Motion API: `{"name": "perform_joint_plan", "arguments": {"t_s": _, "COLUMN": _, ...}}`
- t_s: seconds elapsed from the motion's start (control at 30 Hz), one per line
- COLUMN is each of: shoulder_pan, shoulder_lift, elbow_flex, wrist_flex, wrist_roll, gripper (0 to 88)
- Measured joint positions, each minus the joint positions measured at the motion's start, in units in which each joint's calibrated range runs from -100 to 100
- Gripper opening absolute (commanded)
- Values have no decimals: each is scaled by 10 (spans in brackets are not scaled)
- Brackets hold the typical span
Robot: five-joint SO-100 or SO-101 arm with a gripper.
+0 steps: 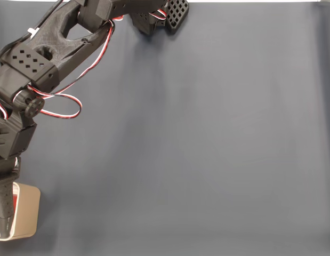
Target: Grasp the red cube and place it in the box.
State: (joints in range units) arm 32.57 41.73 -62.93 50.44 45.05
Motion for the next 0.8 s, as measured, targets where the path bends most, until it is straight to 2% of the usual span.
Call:
{"name": "perform_joint_plan", "arguments": {"t_s": 0.3, "shoulder_pan": 0, "shoulder_lift": -2, "elbow_flex": 43, "wrist_flex": -2, "wrist_roll": 23, "gripper": 14}}
{"name": "perform_joint_plan", "arguments": {"t_s": 0.57, "shoulder_pan": -7, "shoulder_lift": -87, "elbow_flex": 149, "wrist_flex": -2, "wrist_roll": 27, "gripper": 0}}
{"name": "perform_joint_plan", "arguments": {"t_s": 0.8, "shoulder_pan": -49, "shoulder_lift": -230, "elbow_flex": 316, "wrist_flex": -2, "wrist_roll": 28, "gripper": 0}}
